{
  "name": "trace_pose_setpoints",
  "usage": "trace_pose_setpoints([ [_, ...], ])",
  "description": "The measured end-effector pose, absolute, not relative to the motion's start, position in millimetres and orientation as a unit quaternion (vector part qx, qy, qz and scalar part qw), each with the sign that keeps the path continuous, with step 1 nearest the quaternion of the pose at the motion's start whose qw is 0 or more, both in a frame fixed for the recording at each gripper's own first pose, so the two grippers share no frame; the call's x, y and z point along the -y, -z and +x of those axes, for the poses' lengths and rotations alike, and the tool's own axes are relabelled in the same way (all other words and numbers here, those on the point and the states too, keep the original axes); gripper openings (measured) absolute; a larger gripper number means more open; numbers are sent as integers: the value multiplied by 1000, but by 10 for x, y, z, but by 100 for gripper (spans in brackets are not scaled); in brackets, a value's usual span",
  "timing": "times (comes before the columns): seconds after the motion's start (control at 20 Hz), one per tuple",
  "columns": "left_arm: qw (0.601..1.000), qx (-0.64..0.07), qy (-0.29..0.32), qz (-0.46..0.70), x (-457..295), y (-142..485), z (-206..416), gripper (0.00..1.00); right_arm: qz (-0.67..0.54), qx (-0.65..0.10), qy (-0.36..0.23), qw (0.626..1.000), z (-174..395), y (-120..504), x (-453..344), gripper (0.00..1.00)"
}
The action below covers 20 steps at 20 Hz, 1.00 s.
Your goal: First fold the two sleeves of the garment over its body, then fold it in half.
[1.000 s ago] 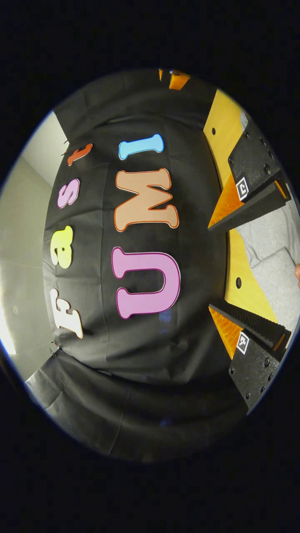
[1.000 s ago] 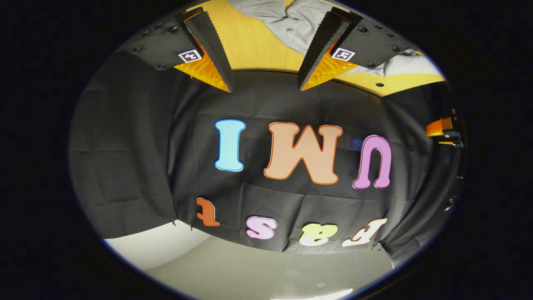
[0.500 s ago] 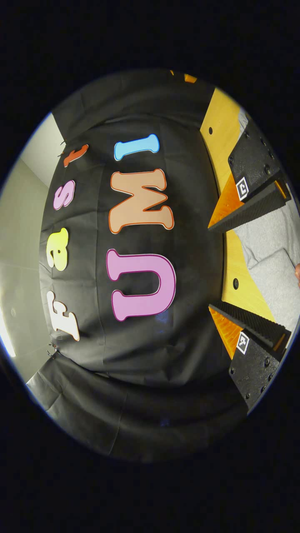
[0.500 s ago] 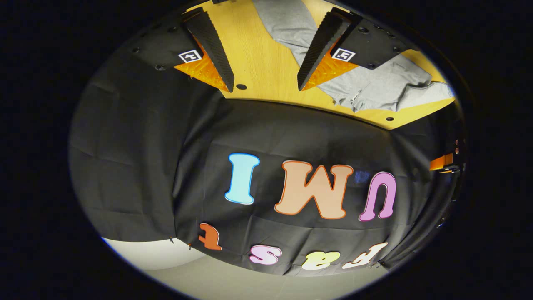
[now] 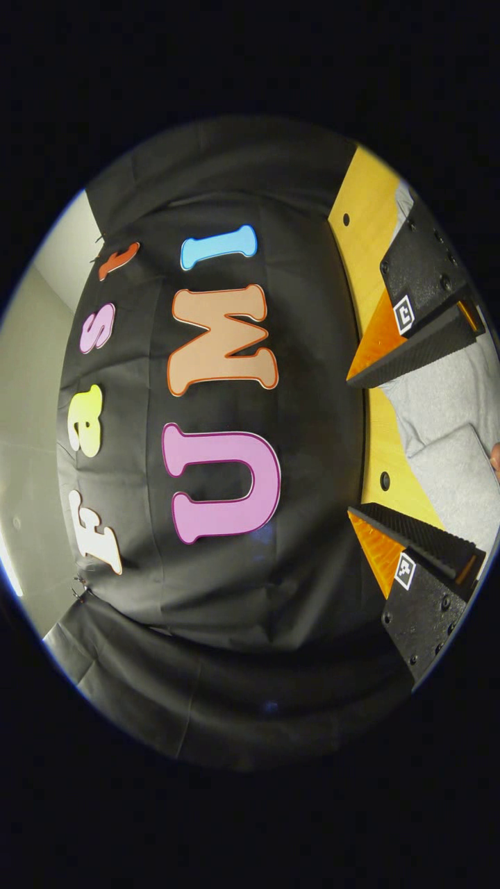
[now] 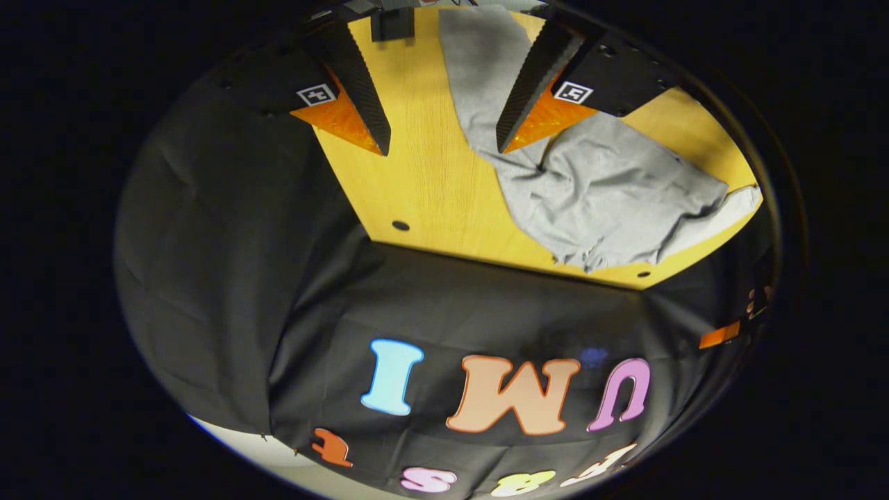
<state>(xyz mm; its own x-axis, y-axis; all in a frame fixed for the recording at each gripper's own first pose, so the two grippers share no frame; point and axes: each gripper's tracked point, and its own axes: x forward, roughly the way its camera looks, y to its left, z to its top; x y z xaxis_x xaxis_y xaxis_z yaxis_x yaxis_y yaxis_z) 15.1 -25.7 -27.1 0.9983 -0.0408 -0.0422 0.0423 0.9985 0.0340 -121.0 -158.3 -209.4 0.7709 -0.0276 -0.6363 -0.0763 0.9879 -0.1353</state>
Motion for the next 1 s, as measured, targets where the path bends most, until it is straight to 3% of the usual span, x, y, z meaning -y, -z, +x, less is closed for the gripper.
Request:
trace_pose_setpoints([
  [0.55, 998, -40, 35, 19, 438, 432, 194, 97, -6, -494, -16, 869, -2236, 3103, 1677, 99],
  [1.0, 998, -40, 43, 28, 593, 435, 170, 97, 19, -556, -22, 831, -2636, 3486, 1724, 97],
])
